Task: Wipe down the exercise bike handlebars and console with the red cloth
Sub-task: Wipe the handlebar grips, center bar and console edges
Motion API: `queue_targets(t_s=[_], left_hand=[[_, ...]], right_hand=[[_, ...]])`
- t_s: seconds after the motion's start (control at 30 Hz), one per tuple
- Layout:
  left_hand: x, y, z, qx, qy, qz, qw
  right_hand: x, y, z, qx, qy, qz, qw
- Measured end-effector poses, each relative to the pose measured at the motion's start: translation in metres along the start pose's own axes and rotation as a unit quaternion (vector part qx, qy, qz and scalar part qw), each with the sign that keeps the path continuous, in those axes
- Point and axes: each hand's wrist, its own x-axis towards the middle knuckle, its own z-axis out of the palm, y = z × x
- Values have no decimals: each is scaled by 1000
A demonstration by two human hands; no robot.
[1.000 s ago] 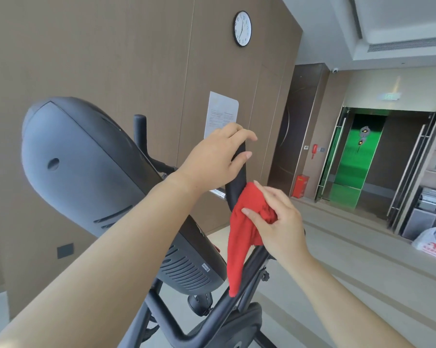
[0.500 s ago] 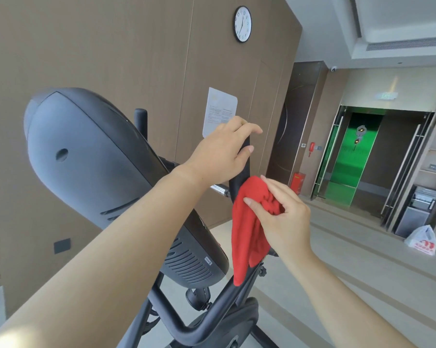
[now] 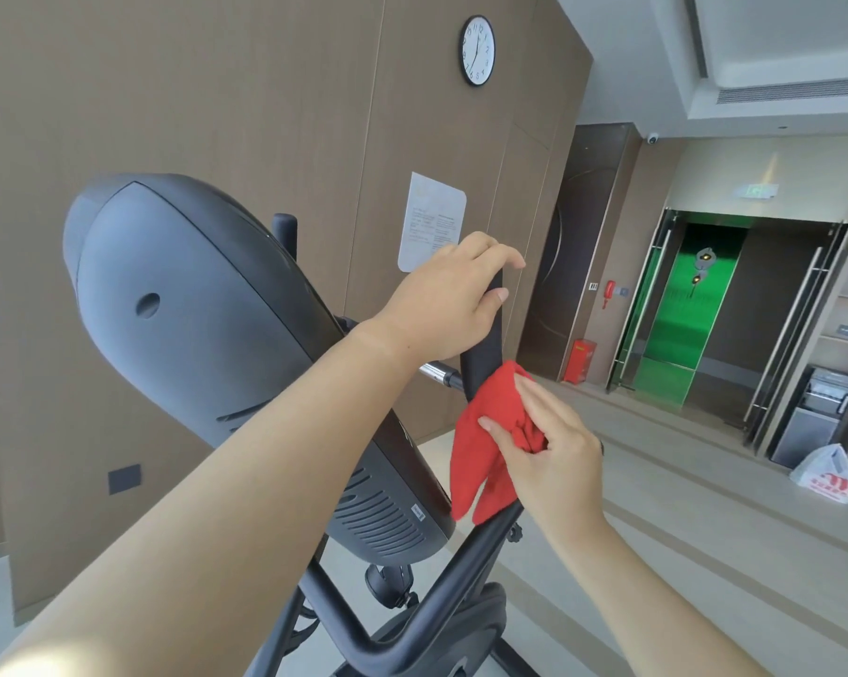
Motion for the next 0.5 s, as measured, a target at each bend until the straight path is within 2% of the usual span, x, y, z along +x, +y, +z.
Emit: queue_targets(t_s=[0.13, 0.23, 0.3, 0.5], left_hand=[[0, -1, 0, -3, 1, 1, 1000], [1, -1, 1, -7, 3, 2, 1000], [0, -1, 1, -9, 5, 1, 1000], [0, -3, 1, -17, 3, 2, 1000]], right_hand=[[-5, 22, -14, 32, -42, 47, 998], [6, 24, -21, 88, -13, 94, 992], [14, 20, -21, 110, -12, 91, 990], [7, 42, -18, 92, -127, 44, 987]])
